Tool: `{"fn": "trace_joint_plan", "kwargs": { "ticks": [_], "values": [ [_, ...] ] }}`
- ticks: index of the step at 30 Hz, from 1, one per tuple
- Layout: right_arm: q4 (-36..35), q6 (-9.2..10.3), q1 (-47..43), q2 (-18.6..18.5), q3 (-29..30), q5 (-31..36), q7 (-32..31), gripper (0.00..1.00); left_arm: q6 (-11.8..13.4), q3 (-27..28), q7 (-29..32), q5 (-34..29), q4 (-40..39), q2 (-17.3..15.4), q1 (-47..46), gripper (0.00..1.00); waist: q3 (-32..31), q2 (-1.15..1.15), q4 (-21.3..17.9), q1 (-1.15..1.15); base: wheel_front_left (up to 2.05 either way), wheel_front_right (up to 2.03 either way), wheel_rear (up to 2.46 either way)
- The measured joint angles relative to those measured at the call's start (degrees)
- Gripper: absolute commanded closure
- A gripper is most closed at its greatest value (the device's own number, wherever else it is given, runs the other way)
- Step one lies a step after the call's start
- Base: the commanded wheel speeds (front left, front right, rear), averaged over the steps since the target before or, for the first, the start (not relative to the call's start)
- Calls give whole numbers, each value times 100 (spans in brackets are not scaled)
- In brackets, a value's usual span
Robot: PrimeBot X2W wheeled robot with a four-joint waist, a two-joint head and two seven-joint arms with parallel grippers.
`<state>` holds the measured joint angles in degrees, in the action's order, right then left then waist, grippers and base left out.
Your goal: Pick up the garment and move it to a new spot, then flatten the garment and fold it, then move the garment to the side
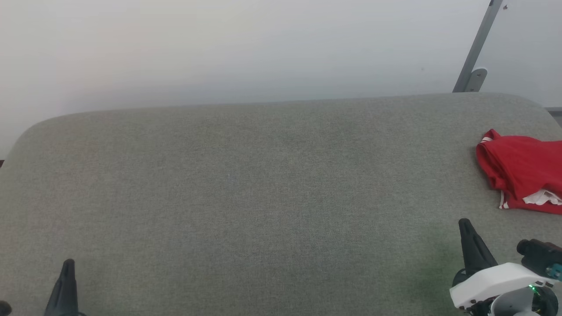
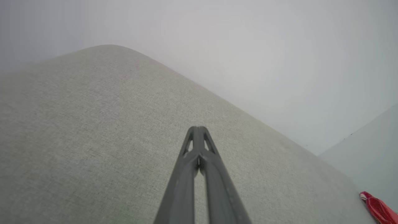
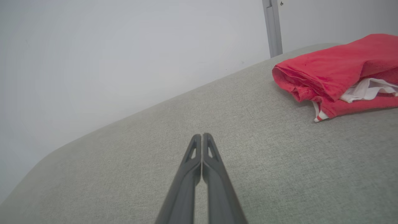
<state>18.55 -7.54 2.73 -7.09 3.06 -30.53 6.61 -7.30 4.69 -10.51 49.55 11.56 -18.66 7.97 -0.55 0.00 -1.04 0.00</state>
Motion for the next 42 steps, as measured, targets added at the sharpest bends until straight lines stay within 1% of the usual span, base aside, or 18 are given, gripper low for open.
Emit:
{"fn": "trace_joint_plan", "kwargs": {
  "ticks": [20,42],
  "values": [
    [-127,0,71,114,87,-1653,-335,100,0,48,453,1134,71,419,-354,100,13,0,19,0,0,0,0],
    [-215,3,141,199,166,-3037,-641,100,0,94,838,2111,121,773,-681,100,27,0,39,0,0,0,0]
  ]
}}
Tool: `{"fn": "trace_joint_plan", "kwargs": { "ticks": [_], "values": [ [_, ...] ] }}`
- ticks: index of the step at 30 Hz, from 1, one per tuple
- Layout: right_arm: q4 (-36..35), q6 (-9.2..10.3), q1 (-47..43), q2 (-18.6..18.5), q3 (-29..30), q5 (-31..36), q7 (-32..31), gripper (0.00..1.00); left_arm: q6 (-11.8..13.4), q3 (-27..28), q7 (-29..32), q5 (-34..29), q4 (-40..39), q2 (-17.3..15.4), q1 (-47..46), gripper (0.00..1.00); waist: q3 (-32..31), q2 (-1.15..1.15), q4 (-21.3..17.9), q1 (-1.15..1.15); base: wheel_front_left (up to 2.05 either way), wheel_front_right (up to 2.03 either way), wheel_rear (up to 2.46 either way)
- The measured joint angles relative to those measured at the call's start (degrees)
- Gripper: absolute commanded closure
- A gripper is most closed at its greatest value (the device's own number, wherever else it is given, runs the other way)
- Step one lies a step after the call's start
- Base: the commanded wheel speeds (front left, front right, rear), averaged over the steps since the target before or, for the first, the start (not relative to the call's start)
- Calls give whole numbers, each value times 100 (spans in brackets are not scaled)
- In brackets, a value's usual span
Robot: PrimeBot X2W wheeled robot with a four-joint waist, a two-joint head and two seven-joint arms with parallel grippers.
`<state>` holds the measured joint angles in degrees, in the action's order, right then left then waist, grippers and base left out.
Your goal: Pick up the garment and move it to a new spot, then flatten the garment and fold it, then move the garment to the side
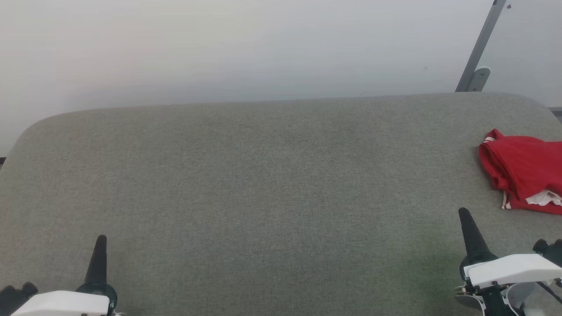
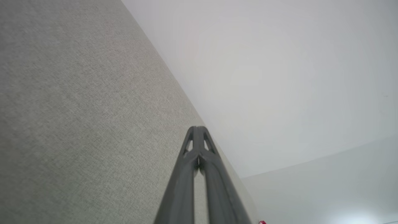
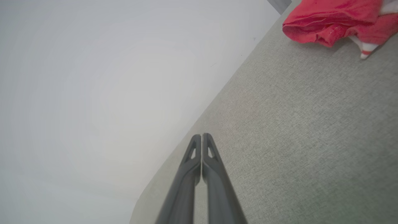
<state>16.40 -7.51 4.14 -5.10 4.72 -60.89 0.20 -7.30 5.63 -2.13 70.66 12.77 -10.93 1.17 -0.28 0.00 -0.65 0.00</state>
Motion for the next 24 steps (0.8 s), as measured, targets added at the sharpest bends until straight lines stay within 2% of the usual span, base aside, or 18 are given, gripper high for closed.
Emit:
{"fn": "trace_joint_plan", "kwargs": {
  "ticks": [24],
  "values": [
    [-103,0,93,99,85,-1335,-279,100,0,34,371,883,59,346,-312,100,17,0,23,0,0,0,0]
  ]
}}
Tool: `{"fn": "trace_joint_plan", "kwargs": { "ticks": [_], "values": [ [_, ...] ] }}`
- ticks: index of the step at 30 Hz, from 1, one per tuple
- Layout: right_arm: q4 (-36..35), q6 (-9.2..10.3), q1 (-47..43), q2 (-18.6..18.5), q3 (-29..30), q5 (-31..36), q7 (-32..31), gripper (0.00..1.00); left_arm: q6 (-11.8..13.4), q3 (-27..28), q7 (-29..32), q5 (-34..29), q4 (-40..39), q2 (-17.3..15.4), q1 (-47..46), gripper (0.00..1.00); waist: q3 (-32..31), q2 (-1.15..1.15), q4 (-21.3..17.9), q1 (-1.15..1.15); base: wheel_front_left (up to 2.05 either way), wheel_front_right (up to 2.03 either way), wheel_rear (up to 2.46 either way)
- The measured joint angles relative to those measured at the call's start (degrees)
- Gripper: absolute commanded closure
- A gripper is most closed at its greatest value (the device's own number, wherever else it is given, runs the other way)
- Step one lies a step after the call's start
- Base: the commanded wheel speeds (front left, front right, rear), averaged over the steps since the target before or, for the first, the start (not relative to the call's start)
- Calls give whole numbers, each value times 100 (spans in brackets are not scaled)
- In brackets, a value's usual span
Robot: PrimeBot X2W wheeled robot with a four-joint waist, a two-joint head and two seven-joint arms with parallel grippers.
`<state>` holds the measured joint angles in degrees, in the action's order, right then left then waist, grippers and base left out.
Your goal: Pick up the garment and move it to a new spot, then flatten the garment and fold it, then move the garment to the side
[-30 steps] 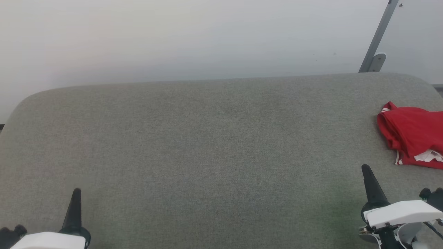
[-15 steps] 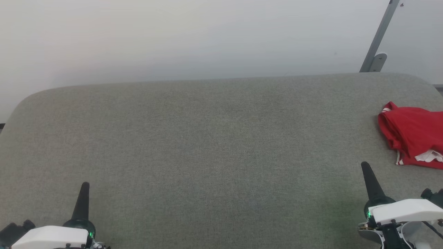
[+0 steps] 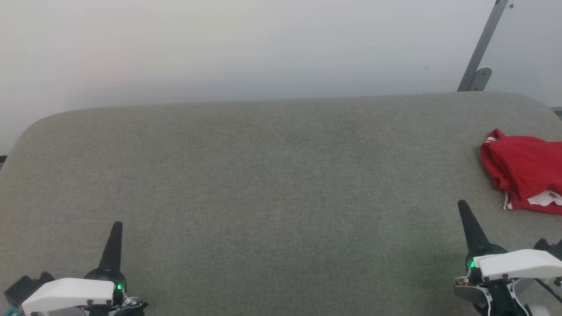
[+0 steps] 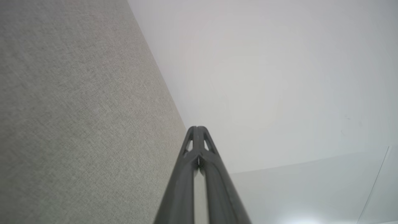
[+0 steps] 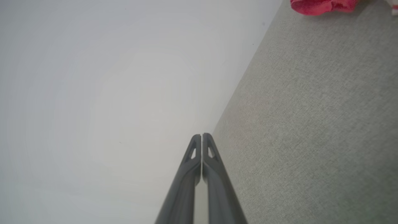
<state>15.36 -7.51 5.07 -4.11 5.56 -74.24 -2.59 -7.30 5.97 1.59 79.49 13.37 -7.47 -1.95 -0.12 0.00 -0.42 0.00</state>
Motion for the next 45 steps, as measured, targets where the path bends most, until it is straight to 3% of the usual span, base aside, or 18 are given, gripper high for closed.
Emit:
{"fn": "trace_joint_plan", "kwargs": {
  "ticks": [45],
  "values": [
    [-126,1,86,122,97,-1801,-397,100,-1,54,505,1280,73,475,-397,100,29,0,42,0,0,0,0]
  ]
}}
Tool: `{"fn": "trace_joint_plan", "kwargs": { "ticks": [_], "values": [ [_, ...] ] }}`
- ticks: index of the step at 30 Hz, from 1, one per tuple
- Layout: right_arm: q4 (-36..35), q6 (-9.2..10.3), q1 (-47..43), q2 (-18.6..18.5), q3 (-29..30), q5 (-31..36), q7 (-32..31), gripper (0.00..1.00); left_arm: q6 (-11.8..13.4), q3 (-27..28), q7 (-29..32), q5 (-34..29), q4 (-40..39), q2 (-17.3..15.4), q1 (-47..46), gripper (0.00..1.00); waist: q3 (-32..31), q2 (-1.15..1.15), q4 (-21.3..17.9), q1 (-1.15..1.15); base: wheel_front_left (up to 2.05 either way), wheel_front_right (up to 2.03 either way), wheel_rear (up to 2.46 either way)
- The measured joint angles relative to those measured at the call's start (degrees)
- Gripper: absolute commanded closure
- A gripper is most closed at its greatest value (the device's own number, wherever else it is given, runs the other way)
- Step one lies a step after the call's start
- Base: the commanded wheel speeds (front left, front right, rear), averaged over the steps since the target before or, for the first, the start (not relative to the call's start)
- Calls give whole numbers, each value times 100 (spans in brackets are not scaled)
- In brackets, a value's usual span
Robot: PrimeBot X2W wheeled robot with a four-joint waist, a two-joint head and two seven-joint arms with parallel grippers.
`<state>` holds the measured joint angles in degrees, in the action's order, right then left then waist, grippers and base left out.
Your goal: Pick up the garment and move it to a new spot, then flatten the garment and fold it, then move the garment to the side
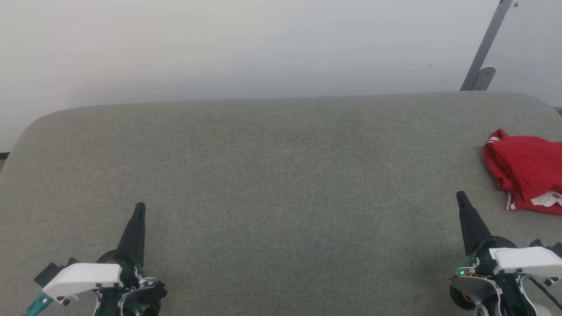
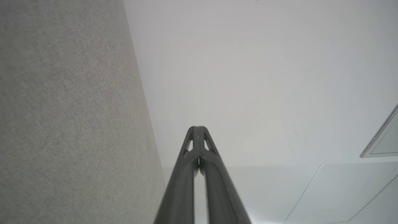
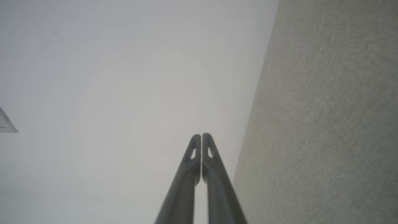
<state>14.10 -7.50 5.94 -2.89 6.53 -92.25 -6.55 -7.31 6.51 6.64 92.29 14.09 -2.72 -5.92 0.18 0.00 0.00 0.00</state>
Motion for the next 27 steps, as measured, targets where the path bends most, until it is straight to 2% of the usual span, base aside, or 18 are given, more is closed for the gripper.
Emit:
{"fn": "trace_joint_plan", "kwargs": {
  "ticks": [27],
  "values": [
    [-3,0,3,1,2,-4,0,100,0,1,-1,1,1,5,-2,100,0,0,0,0,0,0,0]
  ]
}}
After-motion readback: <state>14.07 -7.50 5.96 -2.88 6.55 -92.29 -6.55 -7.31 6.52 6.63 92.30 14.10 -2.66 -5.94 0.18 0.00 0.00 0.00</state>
